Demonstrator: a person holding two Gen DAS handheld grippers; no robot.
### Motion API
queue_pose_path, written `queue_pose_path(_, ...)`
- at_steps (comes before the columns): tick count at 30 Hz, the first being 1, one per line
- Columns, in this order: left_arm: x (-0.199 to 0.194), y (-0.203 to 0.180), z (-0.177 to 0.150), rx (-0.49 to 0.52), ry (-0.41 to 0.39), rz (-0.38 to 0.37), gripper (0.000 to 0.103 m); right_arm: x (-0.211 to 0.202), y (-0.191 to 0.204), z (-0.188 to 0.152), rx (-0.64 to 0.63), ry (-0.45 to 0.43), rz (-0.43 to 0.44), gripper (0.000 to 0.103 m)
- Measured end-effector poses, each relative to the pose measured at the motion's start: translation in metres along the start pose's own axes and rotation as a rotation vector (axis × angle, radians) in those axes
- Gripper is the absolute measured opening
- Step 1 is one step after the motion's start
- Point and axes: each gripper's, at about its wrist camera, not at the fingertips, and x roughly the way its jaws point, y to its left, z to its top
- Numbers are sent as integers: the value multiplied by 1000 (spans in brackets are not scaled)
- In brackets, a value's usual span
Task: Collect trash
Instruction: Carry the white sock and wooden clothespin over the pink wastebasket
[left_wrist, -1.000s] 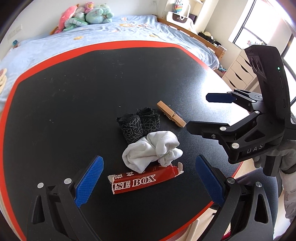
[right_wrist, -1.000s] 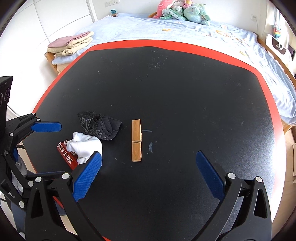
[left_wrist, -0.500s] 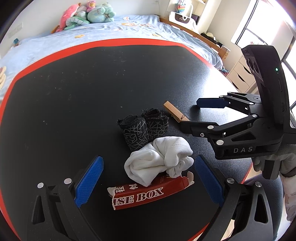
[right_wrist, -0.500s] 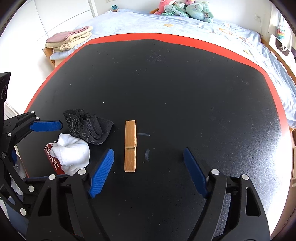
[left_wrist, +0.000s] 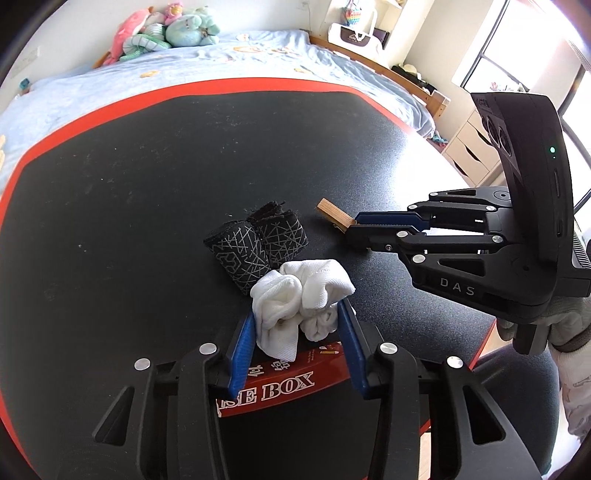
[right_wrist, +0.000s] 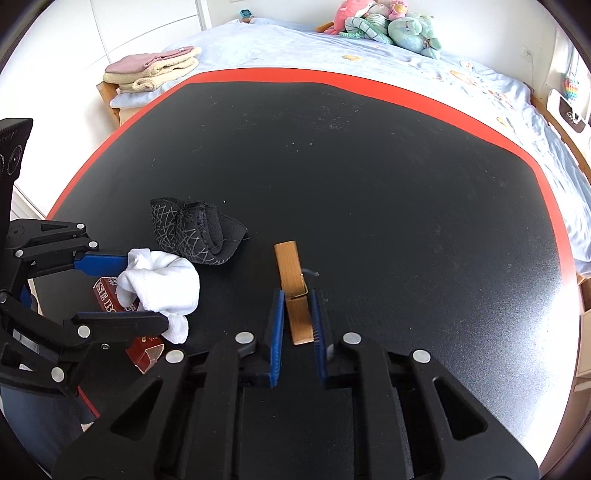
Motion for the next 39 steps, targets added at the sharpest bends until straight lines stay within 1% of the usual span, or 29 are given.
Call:
queue_pose_path(3,-2,0,0,-2,-2,-7,34,-2,0,-2,4,-3,1,12)
queue_pose_path(6,-5,-1,0,1,-4,-9,31,-7,1,-2,10,-11,-1,12)
queue_pose_path(14,-19,-8,3,8,-32,-13,29,-29,2,-2,23,-38,-6,12)
queue_pose_path(24,-61,-17,-4,19,-79,12,29,-73,8,-13,38,-80,2,12)
queue_pose_path(31,-90,-31,-11,27,-108,34,29,-116,23,-33,30,-112,9,12)
queue_pose_path(39,-121,-44,-38,31,-141,50,29,-160,48,-65,16,-138,32,12)
